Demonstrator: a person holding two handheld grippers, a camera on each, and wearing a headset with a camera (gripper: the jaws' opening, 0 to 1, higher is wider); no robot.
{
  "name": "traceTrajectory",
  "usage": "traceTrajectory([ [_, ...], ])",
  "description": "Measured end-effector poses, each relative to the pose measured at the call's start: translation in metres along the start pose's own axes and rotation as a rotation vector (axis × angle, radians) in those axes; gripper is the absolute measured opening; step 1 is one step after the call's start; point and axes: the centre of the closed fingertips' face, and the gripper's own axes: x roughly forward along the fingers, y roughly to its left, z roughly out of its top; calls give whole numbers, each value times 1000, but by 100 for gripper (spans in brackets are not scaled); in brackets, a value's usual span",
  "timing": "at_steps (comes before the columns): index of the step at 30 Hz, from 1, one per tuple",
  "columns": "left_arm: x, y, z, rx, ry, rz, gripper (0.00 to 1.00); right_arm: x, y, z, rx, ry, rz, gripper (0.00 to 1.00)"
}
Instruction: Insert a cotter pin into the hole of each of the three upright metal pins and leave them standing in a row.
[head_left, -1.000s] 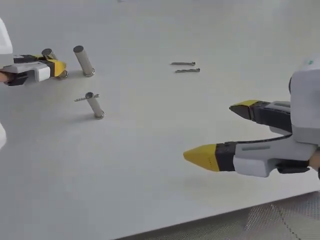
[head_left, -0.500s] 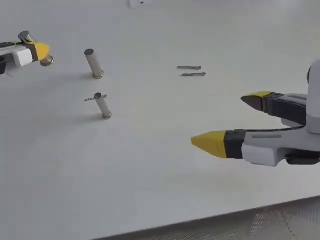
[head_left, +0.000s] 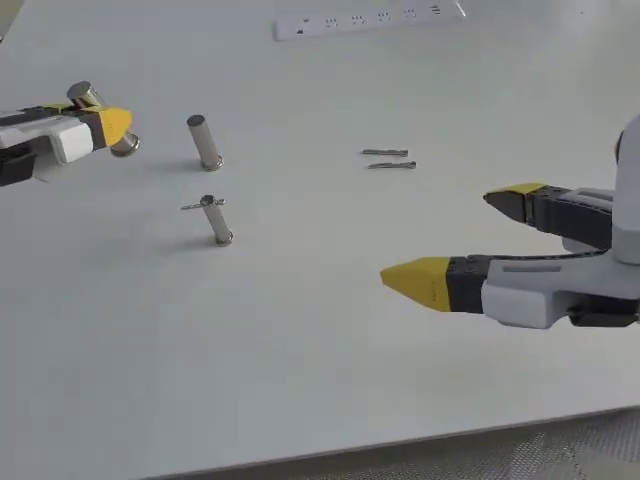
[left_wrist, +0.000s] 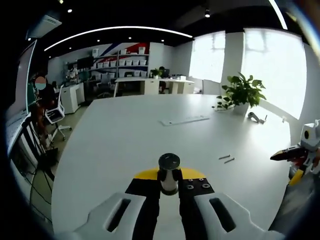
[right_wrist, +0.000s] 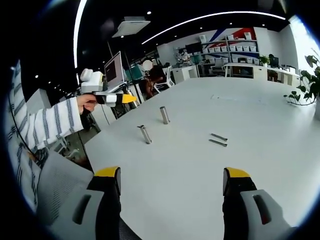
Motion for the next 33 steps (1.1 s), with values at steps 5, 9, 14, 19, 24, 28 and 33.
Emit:
traceTrajectory([
  [5,-2,-24,0,16,0,-46,9,0,4,1,-11,-6,18,81],
  [9,-2,-49,-3,39,1,-65,9,1,8,2,-12,-12,33,81],
  [14,6,-89,-12,66,32,-146,9,1,10,2,-15,-19,43,81],
  [19,18,-120,-24,78,53,-191,9,-1,10,1,-20,-17,49,81],
  [24,27,-141,-35,81,76,-220,9,1,10,0,-10,-13,57,81],
  [28,32,-150,-47,73,100,-232,9,4,9,-5,0,-1,52,83],
  [33,38,-158,-58,39,124,-248,9,4,12,-8,-9,8,62,85],
])
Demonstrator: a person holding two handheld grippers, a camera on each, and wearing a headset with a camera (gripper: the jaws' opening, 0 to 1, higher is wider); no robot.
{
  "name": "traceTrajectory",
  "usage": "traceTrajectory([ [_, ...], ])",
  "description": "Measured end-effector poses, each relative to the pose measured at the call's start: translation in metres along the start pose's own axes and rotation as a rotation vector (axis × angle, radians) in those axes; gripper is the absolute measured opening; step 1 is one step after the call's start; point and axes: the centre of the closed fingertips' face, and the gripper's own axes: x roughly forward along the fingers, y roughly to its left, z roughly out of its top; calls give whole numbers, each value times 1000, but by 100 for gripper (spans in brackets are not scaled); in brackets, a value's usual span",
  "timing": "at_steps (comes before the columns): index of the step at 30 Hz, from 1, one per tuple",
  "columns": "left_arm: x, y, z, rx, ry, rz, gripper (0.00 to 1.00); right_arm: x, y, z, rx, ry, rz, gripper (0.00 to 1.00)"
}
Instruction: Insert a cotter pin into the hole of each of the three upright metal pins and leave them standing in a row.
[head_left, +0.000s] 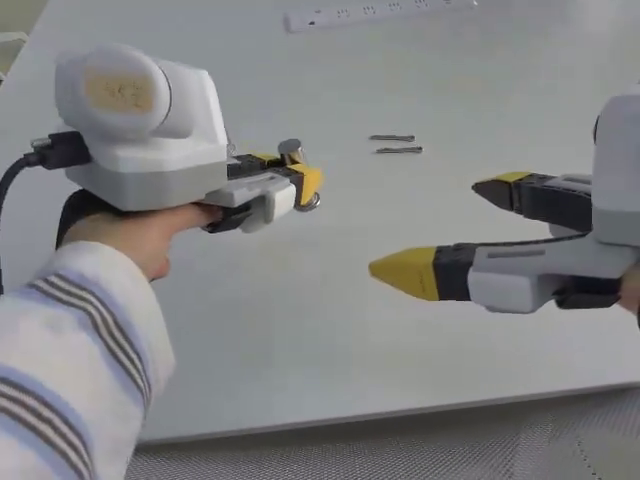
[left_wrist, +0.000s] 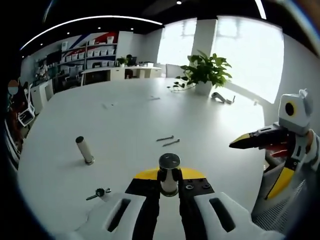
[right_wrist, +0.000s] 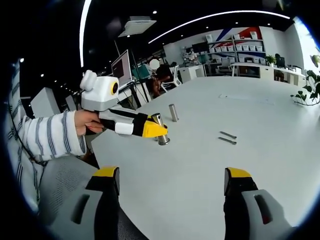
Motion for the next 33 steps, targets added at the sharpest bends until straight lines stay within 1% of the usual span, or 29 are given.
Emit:
traceTrajectory([
  [1,1,-1,-2,-4,3,-1,9,0,0,0,3,1,1,86],
  [5,6,-6,-12,33,37,4,9,1,2,-2,5,9,8,89],
  [9,10,-10,-17,31,49,0,9,1,4,0,6,-6,8,93],
  [13,13,-15,-20,29,55,-8,9,2,3,1,19,-5,14,94],
  [18,17,-21,-23,25,55,-14,9,3,3,-2,25,8,18,94],
  [22,20,-26,-27,29,66,-25,9,3,4,-3,23,11,22,94],
  [26,23,-33,-33,49,77,-42,9,3,3,-4,21,18,21,93],
  [33,26,-34,-38,44,88,-38,9,3,3,-5,17,26,23,92],
])
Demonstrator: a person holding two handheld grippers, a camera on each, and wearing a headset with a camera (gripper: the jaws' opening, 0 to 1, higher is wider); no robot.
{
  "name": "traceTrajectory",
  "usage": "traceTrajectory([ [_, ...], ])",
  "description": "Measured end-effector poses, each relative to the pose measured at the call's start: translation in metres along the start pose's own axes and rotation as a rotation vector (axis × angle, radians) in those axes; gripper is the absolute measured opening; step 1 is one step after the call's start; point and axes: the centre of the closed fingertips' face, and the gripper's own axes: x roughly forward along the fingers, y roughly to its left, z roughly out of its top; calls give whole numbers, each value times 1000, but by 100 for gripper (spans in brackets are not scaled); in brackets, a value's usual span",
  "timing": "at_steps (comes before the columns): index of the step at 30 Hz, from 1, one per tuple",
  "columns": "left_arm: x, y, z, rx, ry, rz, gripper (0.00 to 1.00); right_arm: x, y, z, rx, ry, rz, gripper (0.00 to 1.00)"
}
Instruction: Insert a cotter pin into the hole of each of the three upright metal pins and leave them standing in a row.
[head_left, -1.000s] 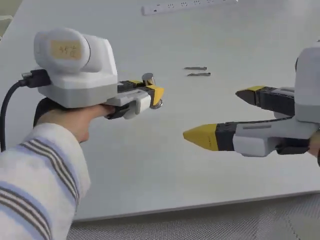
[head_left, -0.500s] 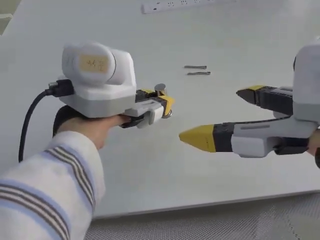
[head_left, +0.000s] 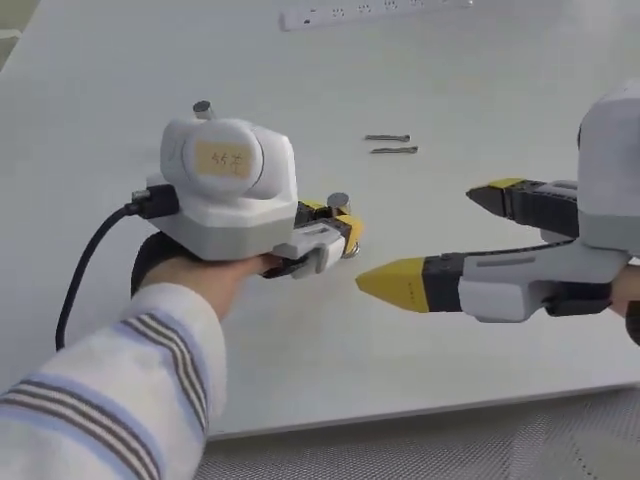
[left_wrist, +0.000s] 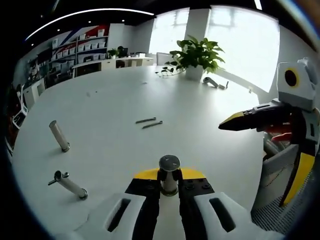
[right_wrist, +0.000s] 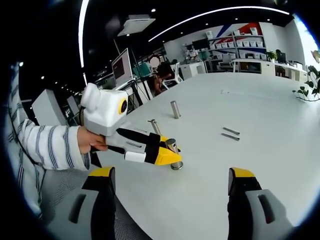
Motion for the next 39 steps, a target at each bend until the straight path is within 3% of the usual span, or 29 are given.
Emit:
traceTrajectory([
  [12,2,-1,-4,-4,-9,6,10,5,6,-4,-3,21,15,92],
  [17,1,-3,-6,27,-12,8,10,6,8,-2,4,16,29,92],
  [29,1,-5,-7,-10,-21,32,12,4,6,-3,-18,26,26,93],
  [32,1,-4,-7,-61,-21,46,12,3,6,-3,-23,28,24,93],
  [39,-1,-5,-7,-39,-19,57,12,1,7,-2,-27,24,31,93],
])
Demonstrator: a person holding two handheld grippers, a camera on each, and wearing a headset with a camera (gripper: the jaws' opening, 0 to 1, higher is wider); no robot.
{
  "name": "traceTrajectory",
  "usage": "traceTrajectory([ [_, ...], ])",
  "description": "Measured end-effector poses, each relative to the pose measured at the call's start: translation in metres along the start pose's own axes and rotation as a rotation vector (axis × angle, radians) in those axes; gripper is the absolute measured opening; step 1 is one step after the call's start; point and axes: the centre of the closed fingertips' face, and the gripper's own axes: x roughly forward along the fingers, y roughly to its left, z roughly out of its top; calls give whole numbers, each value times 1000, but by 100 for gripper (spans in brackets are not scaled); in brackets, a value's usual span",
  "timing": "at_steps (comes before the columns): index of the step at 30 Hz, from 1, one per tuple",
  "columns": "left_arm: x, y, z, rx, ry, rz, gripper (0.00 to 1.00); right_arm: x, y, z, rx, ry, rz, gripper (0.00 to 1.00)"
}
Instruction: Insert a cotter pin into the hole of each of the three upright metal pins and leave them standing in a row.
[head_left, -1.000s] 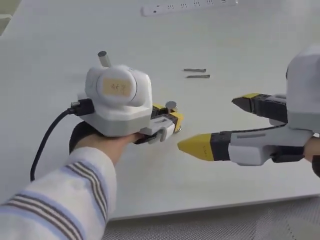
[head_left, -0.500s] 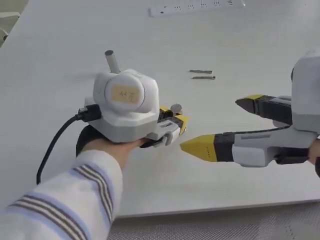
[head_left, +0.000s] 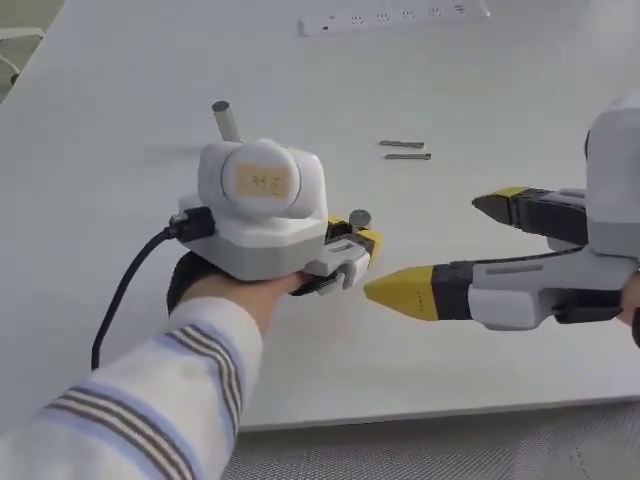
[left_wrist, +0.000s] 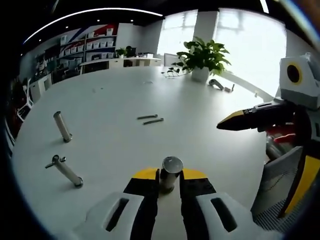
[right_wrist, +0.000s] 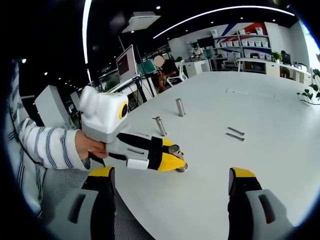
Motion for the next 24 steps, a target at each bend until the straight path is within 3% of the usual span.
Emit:
traceTrajectory([
  [2,-3,-2,5,35,-21,-14,13,-1,0,0,-3,0,-2,93],
  [5,-8,-5,11,31,-32,-45,24,-1,0,0,-5,2,-3,93],
  [7,-13,-6,16,66,-55,-56,33,-1,0,-1,-8,3,-4,93],
  [10,-19,-6,28,87,-108,-70,35,-1,1,-1,-13,6,-3,93],
  [14,-27,-13,43,70,-176,-139,41,-1,1,-2,-27,16,-4,93],
  [16,-31,-21,48,59,-212,-213,50,-2,1,-1,-31,17,-4,93],
  [17,-34,-23,49,56,-221,-229,55,-2,2,-1,-34,16,-2,93],
  [21,-42,-17,50,55,-239,-217,77,-3,1,0,-37,18,-3,92],
  [24,-48,-13,45,56,-229,-223,83,-4,0,-1,-39,24,-7,92],
])
